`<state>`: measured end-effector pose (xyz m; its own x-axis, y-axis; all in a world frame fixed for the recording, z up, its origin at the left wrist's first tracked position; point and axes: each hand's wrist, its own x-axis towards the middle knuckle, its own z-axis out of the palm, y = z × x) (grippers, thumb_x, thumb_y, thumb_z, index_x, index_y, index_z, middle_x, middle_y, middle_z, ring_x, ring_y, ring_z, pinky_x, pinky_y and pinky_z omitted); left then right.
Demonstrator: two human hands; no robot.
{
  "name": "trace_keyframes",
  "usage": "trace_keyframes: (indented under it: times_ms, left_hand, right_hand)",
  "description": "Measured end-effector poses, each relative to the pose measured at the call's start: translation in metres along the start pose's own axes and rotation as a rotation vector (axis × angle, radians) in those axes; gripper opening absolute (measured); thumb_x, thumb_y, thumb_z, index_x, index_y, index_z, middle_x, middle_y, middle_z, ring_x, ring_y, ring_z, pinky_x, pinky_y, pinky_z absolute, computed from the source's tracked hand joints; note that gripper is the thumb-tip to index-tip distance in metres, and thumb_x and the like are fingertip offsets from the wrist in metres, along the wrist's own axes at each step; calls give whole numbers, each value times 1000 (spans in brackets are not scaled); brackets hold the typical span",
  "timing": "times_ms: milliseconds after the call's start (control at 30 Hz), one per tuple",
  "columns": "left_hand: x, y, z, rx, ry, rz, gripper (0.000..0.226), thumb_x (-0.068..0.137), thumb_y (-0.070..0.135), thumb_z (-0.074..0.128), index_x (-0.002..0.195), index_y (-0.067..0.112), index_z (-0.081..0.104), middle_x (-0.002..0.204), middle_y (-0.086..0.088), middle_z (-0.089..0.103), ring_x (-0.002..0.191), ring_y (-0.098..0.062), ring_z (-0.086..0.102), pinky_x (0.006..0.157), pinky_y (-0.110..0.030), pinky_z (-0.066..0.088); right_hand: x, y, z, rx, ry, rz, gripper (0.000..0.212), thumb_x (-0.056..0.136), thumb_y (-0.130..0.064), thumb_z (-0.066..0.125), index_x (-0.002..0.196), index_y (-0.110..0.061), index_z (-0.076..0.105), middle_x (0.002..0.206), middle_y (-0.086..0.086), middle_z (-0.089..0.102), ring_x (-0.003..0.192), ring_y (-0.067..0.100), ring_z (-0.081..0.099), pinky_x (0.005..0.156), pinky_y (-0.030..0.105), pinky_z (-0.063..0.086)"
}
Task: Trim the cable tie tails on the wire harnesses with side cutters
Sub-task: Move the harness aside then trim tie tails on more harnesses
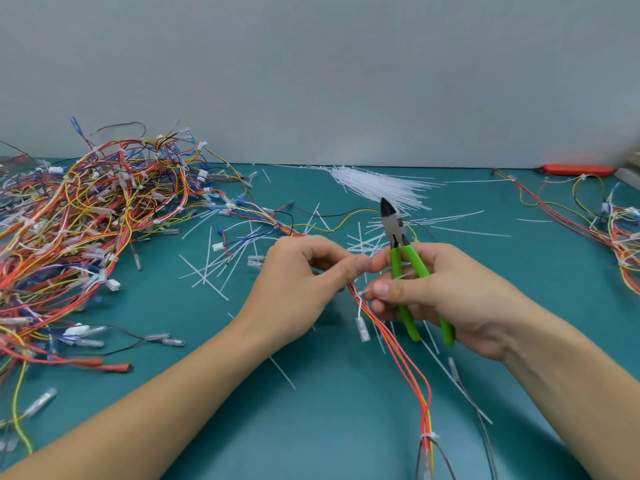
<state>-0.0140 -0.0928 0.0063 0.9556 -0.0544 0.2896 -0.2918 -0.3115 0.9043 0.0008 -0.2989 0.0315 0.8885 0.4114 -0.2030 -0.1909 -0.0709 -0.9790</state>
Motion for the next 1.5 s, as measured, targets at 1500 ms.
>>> trace_keyframes:
  times_ms: [1500]
  left_hand:
    - [-2, 13, 8, -472, -254, -516, 22, 92, 16, 70, 71, 16, 76, 76, -6, 69, 56, -13, 64, 42, -25, 52]
  right_hand:
    - [3, 2, 13, -55, 185, -167, 23, 87, -2, 74, 93, -24, 78, 79, 3, 67, 68, 17, 59, 67, 27, 56]
